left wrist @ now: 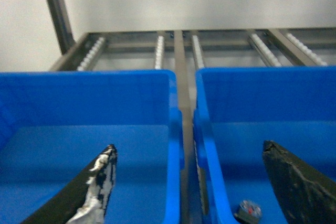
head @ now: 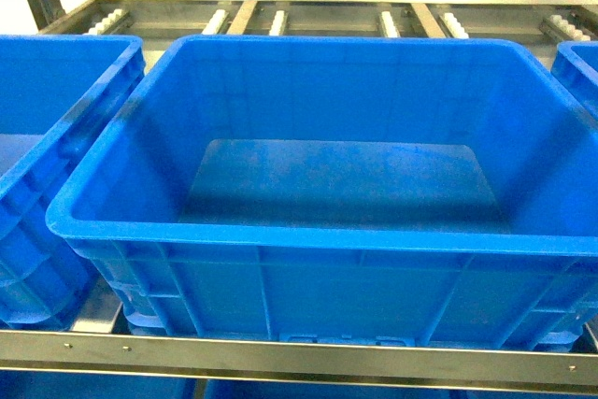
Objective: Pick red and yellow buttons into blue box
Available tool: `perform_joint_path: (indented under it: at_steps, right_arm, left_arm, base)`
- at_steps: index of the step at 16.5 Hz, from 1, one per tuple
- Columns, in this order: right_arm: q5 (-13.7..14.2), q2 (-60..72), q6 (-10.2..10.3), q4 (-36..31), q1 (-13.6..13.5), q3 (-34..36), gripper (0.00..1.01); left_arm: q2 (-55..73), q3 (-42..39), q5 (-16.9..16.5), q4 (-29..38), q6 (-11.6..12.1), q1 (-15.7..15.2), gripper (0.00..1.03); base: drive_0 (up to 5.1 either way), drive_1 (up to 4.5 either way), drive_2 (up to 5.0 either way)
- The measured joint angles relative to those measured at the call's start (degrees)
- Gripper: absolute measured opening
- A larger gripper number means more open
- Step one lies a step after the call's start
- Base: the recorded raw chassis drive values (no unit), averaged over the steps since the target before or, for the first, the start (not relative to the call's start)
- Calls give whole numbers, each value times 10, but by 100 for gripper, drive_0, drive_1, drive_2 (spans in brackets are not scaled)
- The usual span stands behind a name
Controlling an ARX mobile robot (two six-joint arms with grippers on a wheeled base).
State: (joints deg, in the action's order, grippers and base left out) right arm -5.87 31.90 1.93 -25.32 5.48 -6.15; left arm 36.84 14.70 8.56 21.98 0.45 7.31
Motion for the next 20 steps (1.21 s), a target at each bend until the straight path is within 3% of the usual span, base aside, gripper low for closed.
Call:
perform_joint_path:
  at_steps: [1,2,3,4,6,8,17,19,20]
  right_arm:
    - [38,-14,-5,9,-26,6,57]
    - [52,-32,-10,17,-54,14,44]
    - [49,-44,-14,23,-59,19,35]
    - [56,-56,-15,32,-57,23,26]
    - [58,-81,-16,48,-55,31,5]
    - [57,-124,-18,57,-55,55,2]
    - [57,-223,-18,156,-55,54,2]
    - [57,-309,-18,257,-55,54,2]
    - [58,-316,-18,247,-55,52,2]
  left_arm:
    - [-13,-19,-16,-1,0,-6,72]
    - [-33,-38,-26,-1,-1,-15,59]
    - [-45,-45,-37,-1,-1,-23,50]
    - [-59,-53,-70,-3,-1,-53,41]
    - [-84,-73,-78,-11,-2,-76,21]
    - [-136,-103,-85,-35,-4,-73,2]
    - [-239,-139,-85,-91,-4,-73,2]
    - [-258,-139,-85,-108,-4,-73,2]
    - [-265,-139,-86,-118,-4,-73,2]
  base:
    - [0,0,0]
    - [0,0,0]
    - [0,0,0]
    - [0,0,0]
    - [0,0,0]
    - [0,0,0]
    - [0,0,0]
    - [0,0,0]
    - [0,0,0]
